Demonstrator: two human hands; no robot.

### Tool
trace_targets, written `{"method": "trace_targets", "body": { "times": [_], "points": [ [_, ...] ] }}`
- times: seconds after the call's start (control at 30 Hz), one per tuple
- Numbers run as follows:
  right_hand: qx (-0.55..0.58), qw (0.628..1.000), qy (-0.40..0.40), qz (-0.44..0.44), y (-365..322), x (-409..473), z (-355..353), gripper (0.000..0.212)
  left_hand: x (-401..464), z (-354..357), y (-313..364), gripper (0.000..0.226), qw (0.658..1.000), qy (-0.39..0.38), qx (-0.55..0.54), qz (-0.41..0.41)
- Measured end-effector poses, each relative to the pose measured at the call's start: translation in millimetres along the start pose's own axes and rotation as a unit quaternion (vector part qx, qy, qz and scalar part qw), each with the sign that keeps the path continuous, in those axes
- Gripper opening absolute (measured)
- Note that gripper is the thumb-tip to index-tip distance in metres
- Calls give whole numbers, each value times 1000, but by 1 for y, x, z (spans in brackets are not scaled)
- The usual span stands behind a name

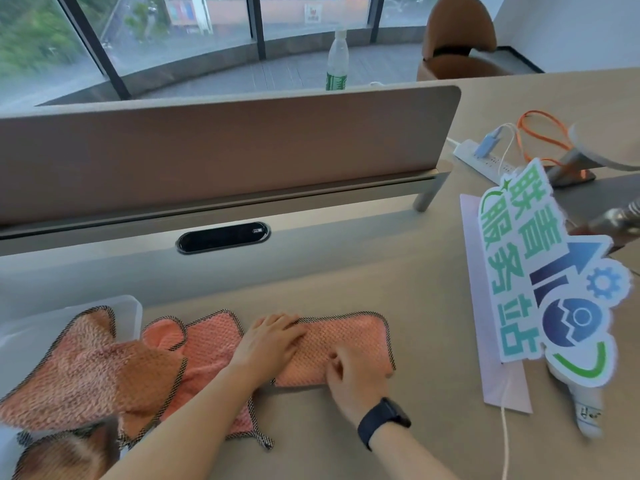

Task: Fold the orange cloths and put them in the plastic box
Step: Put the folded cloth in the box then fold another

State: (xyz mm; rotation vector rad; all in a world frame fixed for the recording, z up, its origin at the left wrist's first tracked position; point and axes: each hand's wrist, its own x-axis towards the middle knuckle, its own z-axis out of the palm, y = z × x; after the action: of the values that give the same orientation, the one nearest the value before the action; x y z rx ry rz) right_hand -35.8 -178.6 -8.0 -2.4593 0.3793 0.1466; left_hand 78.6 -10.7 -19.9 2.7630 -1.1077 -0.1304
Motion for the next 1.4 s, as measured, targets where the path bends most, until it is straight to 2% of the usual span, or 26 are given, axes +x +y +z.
{"method": "trace_targets", "body": {
  "times": [0.17,0.37,0.5,0.57,0.63,0.7,0.83,1.0,1.23,1.4],
  "points": [
    [-56,996,24,-72,6,-6,15,19,-22,-6,-1,33,1000,-15,3,-11],
    [-145,982,7,-120,15,14,-3,27,-58,-4,12,25,999,-4,-33,-22],
    [-166,974,-32,-149,13,18,-12,36,-72,1,28,24,999,-17,-24,-35],
    [-160,975,-24,-155,11,8,-15,37,-78,1,36,15,997,-9,-34,-66],
    [-139,977,-2,-163,14,-8,-13,38,-82,1,42,20,995,3,-50,-86],
    [-118,980,4,-162,20,-25,-9,41,-85,1,45,25,996,11,-65,-60],
    [-109,980,0,-168,26,-51,-2,45,-90,5,42,12,997,-9,-64,30],
    [-118,979,0,-164,31,-60,5,54,-96,2,42,33,997,-43,-56,33],
    [-117,981,8,-153,33,-54,10,38,-101,4,47,37,997,-32,-70,18],
    [-39,993,20,-111,22,-54,3,16,-102,10,54,41,998,-34,-57,5]
  ]
}}
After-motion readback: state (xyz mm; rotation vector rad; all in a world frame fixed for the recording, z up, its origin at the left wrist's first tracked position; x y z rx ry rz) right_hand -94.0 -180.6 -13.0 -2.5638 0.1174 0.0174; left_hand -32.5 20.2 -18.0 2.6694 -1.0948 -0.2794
